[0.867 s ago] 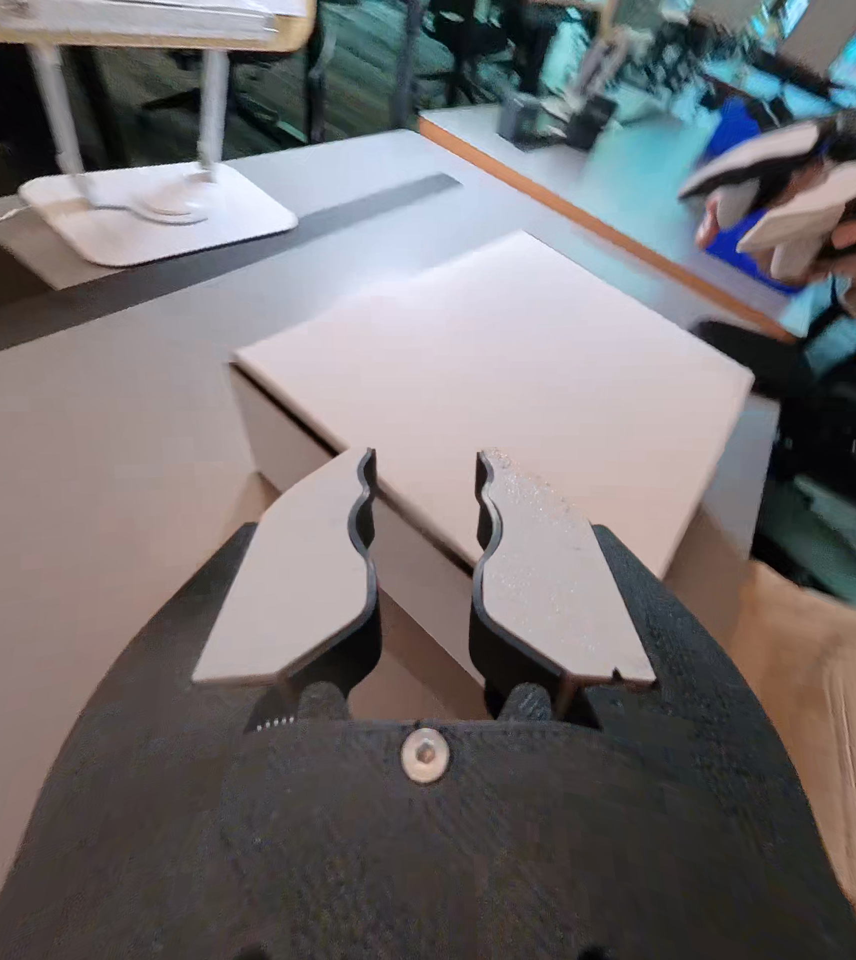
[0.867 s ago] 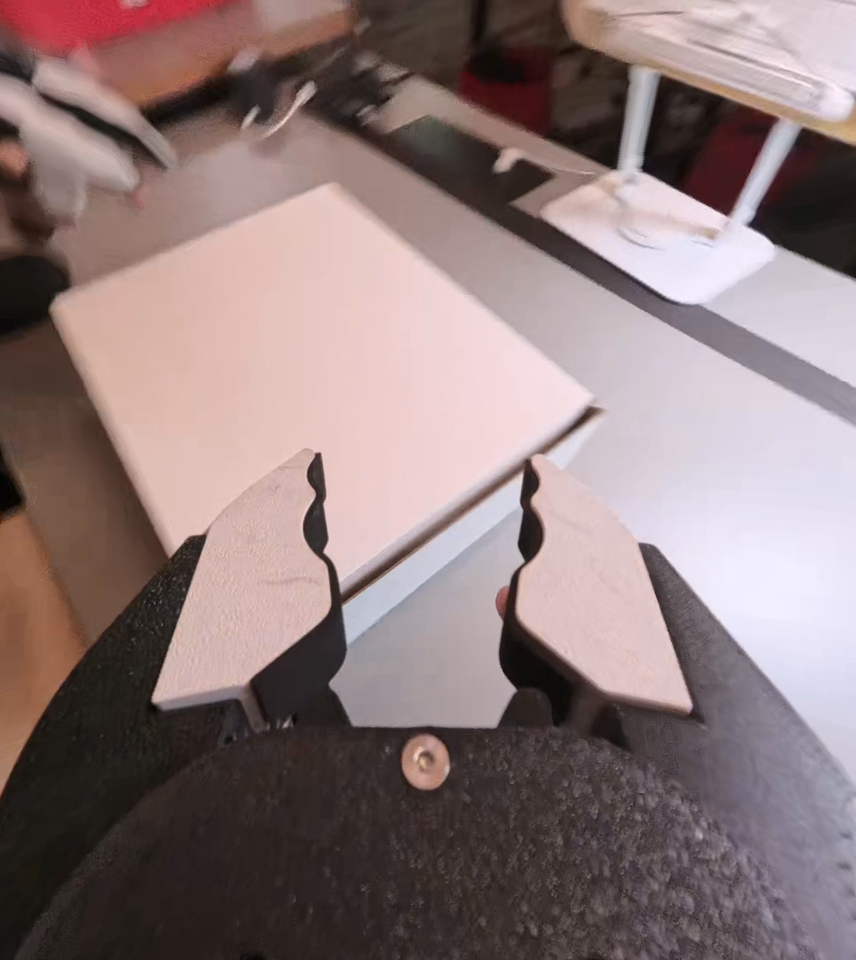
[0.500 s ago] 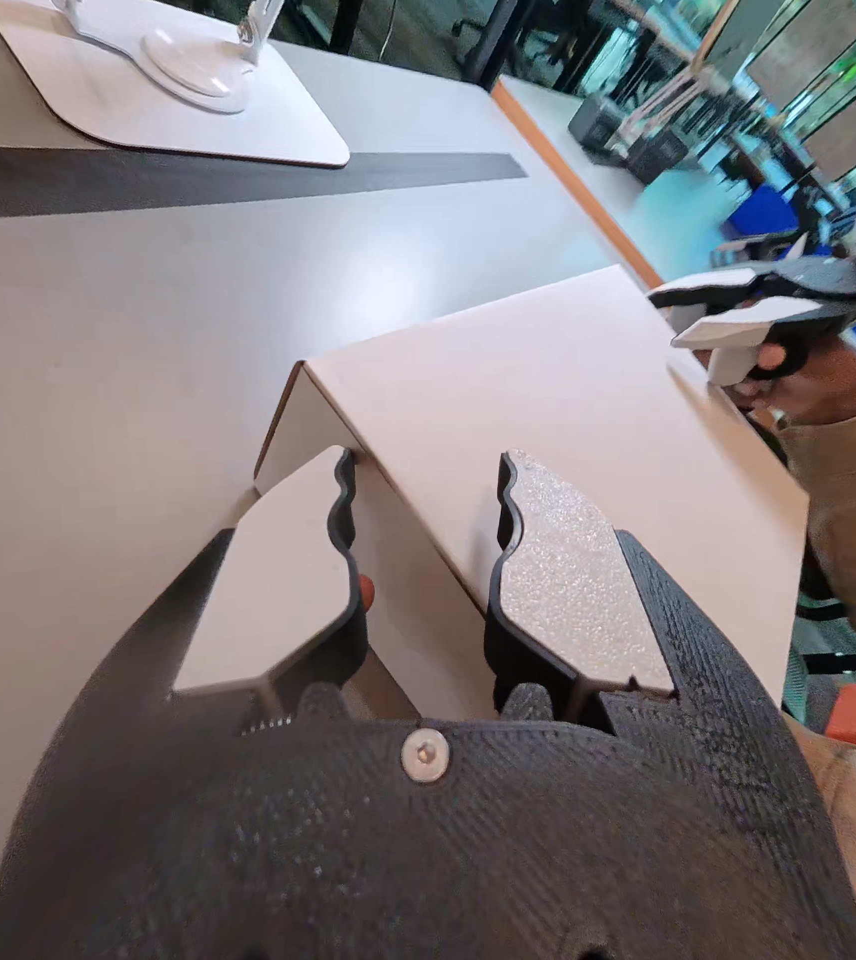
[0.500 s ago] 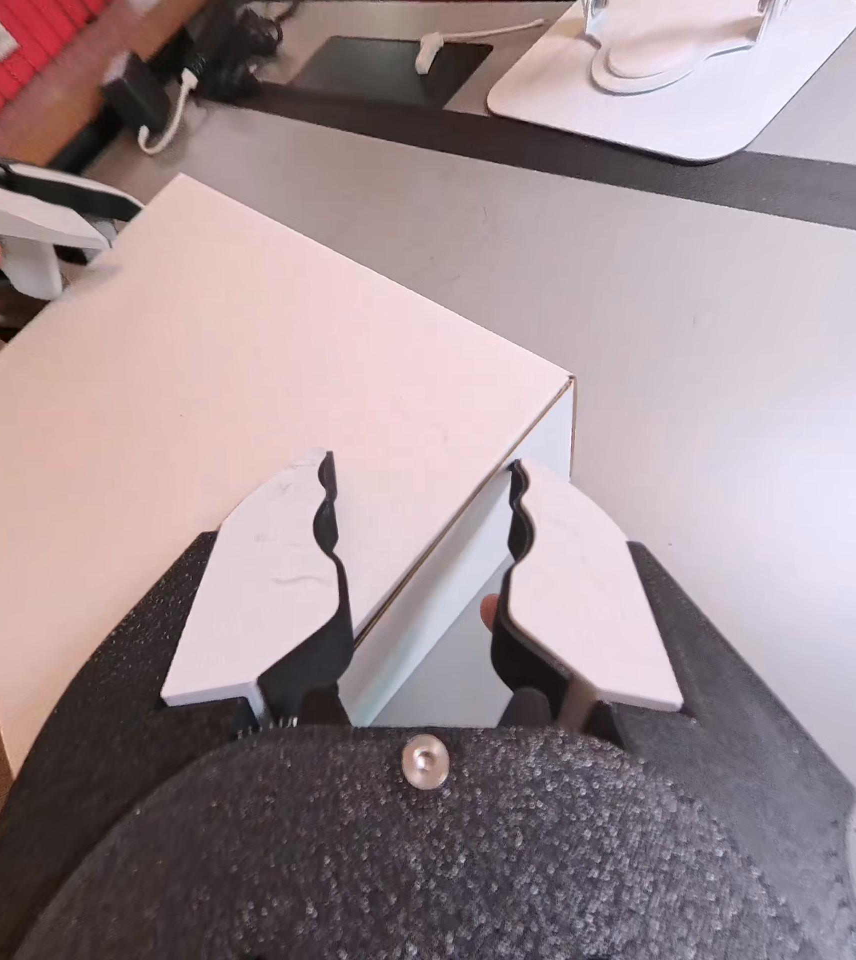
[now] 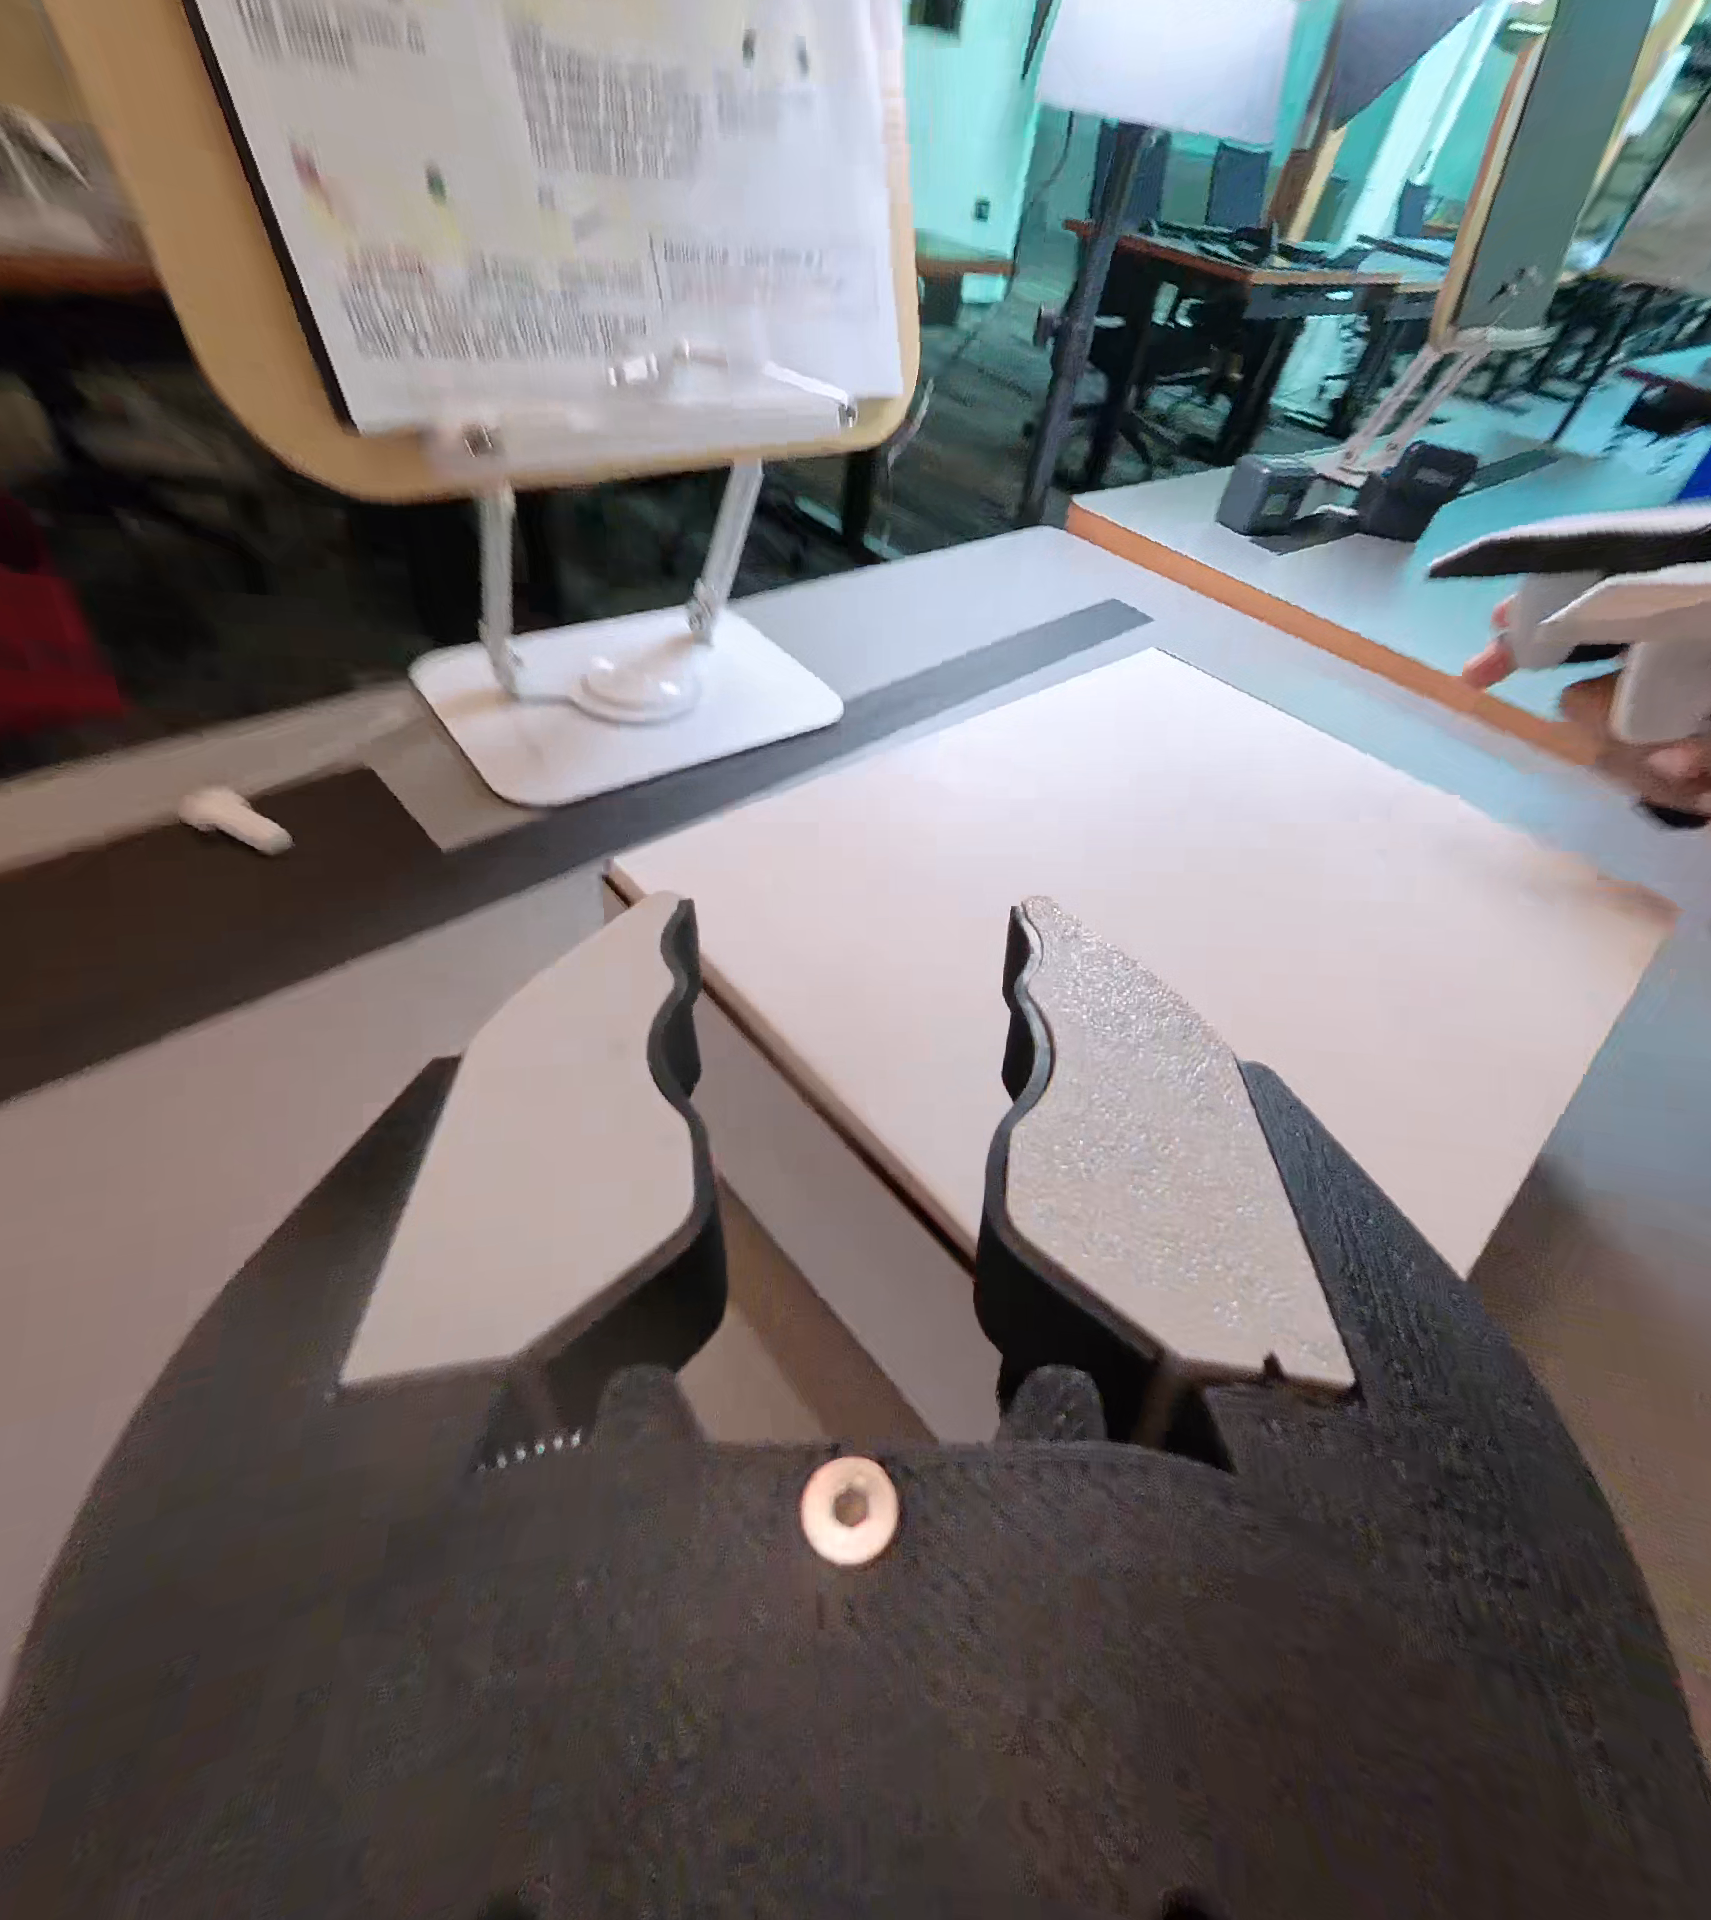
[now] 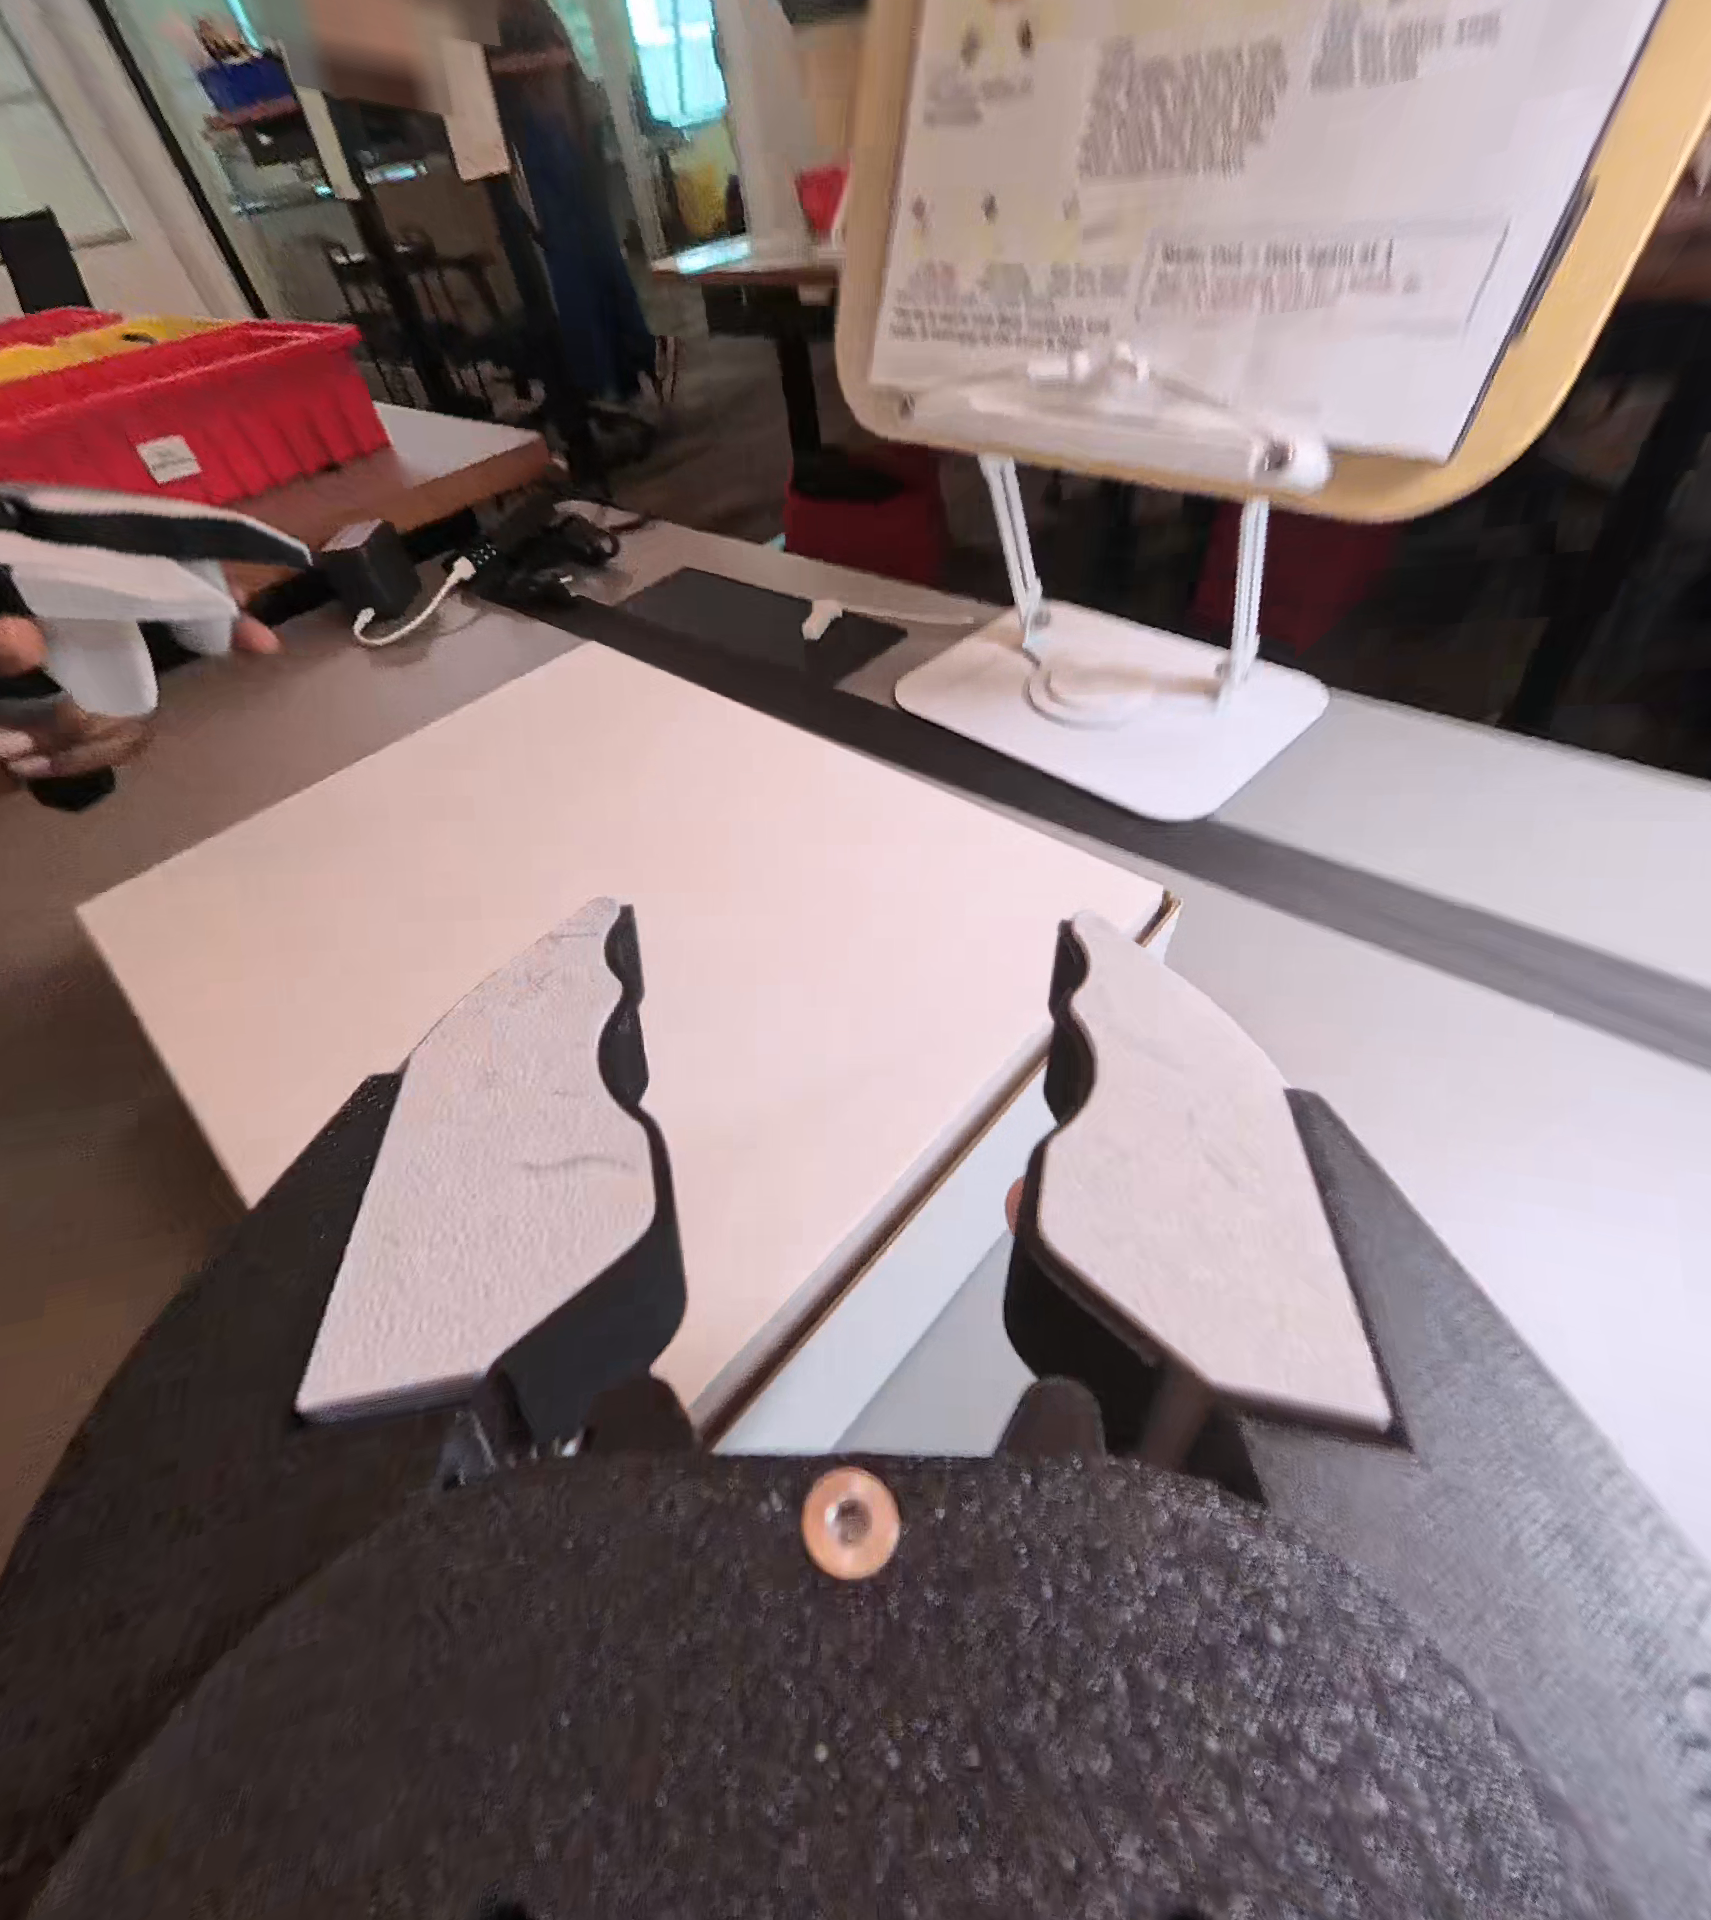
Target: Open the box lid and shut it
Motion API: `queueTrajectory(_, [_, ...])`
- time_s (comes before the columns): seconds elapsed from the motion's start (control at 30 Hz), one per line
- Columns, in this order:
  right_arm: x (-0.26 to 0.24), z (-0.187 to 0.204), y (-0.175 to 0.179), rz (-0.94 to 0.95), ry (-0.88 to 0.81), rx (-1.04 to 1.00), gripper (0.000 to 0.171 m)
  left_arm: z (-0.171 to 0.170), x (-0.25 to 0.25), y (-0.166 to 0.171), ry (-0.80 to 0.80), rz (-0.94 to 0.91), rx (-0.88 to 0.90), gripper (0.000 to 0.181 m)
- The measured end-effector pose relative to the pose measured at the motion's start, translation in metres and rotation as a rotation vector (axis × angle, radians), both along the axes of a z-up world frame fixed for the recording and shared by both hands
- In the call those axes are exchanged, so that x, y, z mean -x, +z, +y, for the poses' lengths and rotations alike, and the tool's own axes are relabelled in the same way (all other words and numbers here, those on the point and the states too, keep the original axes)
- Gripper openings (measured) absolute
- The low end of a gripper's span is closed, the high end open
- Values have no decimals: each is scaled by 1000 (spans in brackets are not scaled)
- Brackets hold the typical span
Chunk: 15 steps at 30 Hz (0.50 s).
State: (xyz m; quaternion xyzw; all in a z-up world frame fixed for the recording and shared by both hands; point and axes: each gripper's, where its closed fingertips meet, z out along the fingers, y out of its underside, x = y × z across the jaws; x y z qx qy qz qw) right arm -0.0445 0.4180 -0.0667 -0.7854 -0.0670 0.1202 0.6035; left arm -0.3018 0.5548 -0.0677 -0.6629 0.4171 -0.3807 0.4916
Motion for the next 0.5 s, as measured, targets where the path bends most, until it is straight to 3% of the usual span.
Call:
queueTrajectory(0.13, [23,-63,7,-154,-74,-136,77,-53,40,12,103,-47,-196,58])
queueTrajectory(0.37, [73,-153,-54,-210,-182,33,88,-133,69,-36,143,24,-86,62])
queueTrajectory(0.5, [72,-180,-45,-194,-228,23,82,-151,84,-42,132,77,-46,60])
